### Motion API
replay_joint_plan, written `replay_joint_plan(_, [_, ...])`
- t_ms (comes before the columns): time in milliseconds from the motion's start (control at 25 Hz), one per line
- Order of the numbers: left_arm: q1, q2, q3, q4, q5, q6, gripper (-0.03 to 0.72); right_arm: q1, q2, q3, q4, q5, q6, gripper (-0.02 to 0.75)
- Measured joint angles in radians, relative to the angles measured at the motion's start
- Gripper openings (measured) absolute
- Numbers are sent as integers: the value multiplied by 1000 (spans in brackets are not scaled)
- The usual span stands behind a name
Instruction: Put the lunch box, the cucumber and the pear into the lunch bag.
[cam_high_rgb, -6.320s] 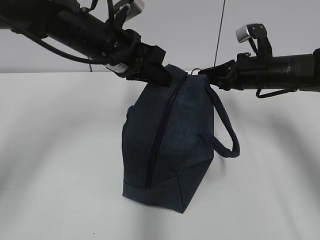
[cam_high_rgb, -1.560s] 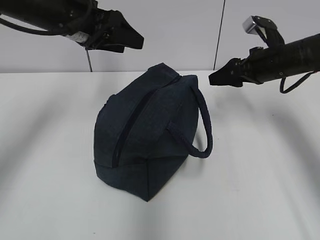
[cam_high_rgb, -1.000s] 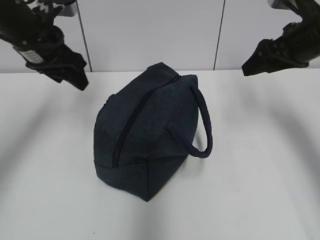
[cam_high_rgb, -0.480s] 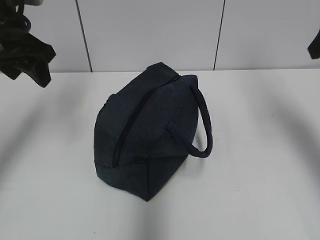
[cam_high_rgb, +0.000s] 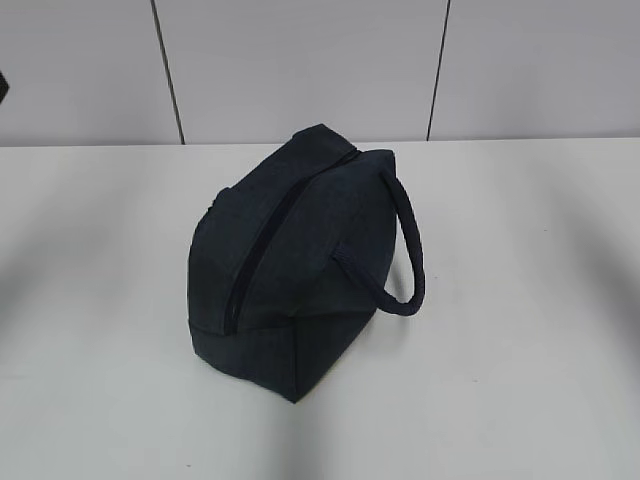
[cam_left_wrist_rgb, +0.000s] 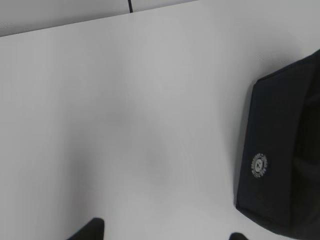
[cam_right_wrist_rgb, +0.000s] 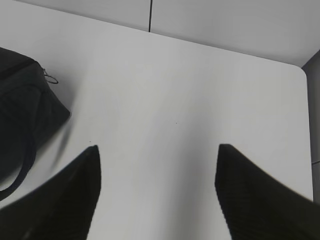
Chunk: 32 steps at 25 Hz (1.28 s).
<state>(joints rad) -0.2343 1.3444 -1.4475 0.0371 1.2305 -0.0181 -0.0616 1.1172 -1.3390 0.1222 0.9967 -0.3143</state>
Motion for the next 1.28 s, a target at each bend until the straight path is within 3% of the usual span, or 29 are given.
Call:
replay_joint_plan(320, [0,-367,342,-45,-109,-30,435,0,-141,55,2,115,37,550])
replay_joint_plan(920, [0,-983,839,-27,-192,-36,435,18,-665,451,50,201,118,550])
replay_joint_plan(1280, [0,-1308,898,-31,-110,-37,436,19,-1030,651,-50,263,160,550])
